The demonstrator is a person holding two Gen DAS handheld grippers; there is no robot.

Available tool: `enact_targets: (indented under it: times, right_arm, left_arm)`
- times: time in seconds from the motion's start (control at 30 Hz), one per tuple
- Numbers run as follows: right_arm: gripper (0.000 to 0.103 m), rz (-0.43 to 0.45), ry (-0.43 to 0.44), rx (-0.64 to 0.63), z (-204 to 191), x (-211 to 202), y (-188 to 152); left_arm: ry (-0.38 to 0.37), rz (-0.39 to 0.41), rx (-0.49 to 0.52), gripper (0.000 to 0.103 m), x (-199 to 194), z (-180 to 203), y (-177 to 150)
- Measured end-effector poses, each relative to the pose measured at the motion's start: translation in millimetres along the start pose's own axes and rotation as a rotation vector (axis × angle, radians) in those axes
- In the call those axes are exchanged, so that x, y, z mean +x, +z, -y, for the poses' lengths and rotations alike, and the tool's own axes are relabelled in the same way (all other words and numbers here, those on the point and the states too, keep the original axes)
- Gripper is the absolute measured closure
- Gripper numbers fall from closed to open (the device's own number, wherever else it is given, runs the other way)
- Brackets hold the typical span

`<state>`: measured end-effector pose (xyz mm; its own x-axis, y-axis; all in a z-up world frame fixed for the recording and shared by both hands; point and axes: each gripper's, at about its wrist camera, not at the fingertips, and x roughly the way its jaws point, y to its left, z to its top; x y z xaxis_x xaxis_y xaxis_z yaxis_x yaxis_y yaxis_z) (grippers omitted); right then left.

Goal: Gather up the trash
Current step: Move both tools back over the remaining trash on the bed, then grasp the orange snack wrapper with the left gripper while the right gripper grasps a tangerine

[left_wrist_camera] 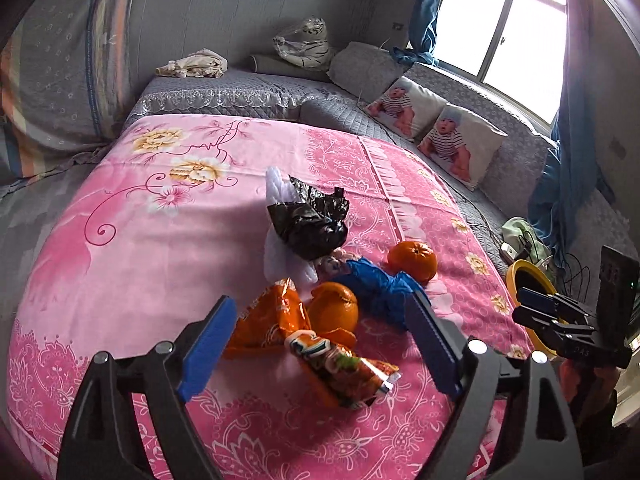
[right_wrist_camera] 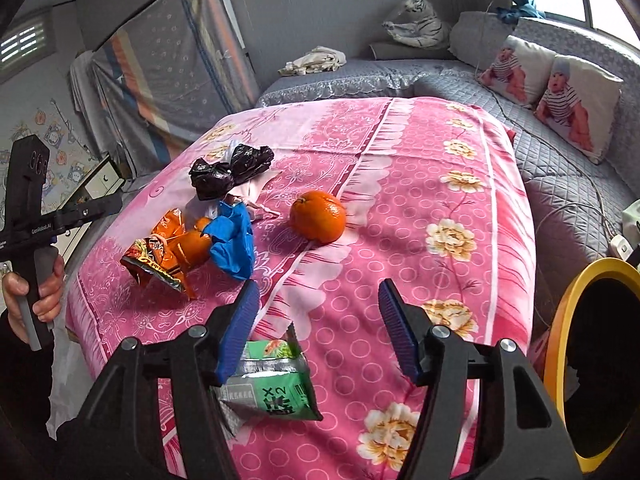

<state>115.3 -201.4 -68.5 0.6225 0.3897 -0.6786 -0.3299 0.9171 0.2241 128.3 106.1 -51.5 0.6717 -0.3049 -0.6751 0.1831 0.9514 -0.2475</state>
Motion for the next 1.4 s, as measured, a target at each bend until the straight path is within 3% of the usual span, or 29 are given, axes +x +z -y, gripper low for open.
enact_targets:
  times: [0.13,0.3,0.43,0.77,1.3,1.4]
  right_arm:
    - [0.045,-0.028,0.018,-0.023,-11.0,19.1,9.3]
    - [0.045,-0.033,-0.016,-0.062,-20.2,39.4,27.0]
    - [0.045,-0.033,-0.066,-0.1,-21.2,54.6,44.3]
    - [0.045,-0.077,-0.098,-0.137,-14.7,93.0,69.4]
    - [0.044,-0.151,-0.084,-0.147,-12.0,135.5,69.1]
    - [0.044,-0.157,-0.079,-0.147,-12.5,138.8,68.0]
  left_arm:
    - [-0.008,-0.035,-0.004,0.02,4.6,-6.4,-22.3]
    - [-0.075,-0.077,-0.032,0.02,8.2,-9.2,-33.5]
    - [-0.074,-0.085,-0.03,0.018,14.1,-10.7,-28.7]
    - [-0.121,-0.167,-0.144,0.018,48.3,-36.8,-16.5]
    - [-0.08,-0.213,-0.115,0.022,75.0,-31.4,-13.2]
    - [-0.062,-0.214,-0.102,0.028,77.9,-27.9,-10.9]
